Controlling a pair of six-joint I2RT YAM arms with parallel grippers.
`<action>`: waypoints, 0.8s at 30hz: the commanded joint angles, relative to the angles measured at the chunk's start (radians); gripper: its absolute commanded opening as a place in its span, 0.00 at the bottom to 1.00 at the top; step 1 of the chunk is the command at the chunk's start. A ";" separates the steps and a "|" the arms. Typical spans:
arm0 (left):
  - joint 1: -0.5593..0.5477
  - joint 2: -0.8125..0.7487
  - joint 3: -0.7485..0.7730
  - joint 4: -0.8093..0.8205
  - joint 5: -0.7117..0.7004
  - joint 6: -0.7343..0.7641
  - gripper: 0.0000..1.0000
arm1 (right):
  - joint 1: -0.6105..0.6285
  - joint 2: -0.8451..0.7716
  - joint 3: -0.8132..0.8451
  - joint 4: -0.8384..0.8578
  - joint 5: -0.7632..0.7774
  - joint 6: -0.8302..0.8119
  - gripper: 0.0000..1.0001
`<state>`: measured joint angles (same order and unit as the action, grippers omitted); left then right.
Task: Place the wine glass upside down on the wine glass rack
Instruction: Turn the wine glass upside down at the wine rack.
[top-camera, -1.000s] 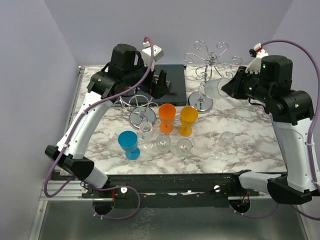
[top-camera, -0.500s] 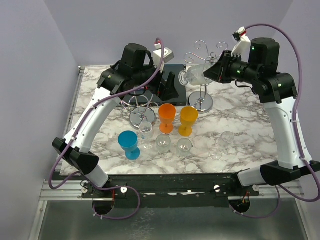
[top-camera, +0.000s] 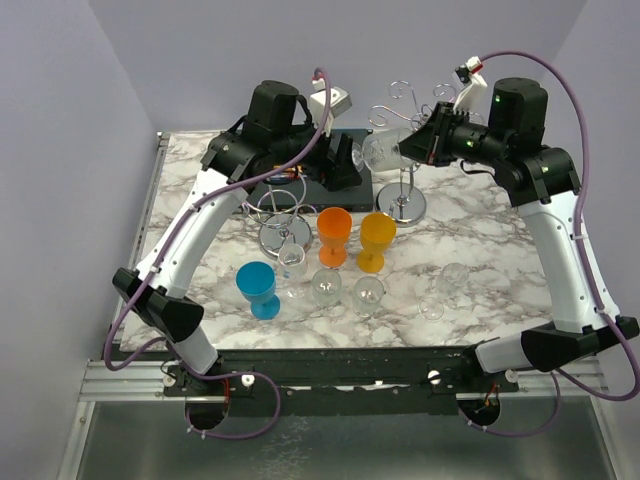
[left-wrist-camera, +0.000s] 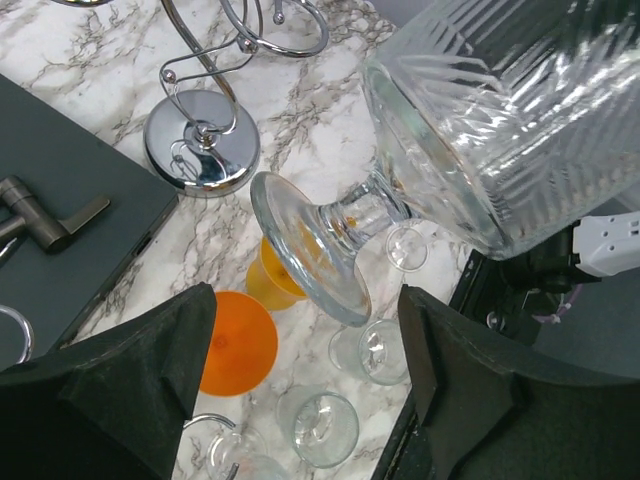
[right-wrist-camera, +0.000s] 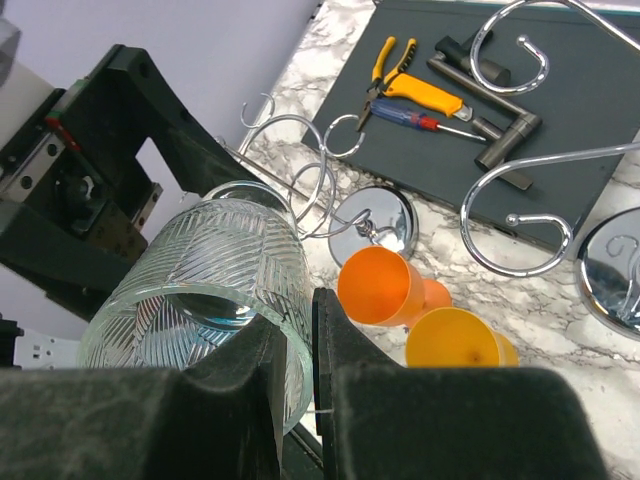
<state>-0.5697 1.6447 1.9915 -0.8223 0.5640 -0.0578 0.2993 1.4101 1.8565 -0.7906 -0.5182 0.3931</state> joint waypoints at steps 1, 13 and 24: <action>-0.004 0.025 0.030 0.018 0.001 -0.015 0.76 | 0.004 -0.021 -0.004 0.107 -0.076 0.031 0.01; -0.004 0.069 0.079 0.022 -0.003 -0.002 0.46 | 0.037 -0.024 -0.067 0.156 -0.088 0.035 0.01; -0.004 0.017 0.007 0.022 -0.073 0.161 0.00 | 0.067 -0.044 -0.156 0.204 -0.117 0.032 0.01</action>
<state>-0.5446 1.7069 2.0354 -0.8028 0.5301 -0.1211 0.3485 1.4014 1.7252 -0.6510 -0.5522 0.3634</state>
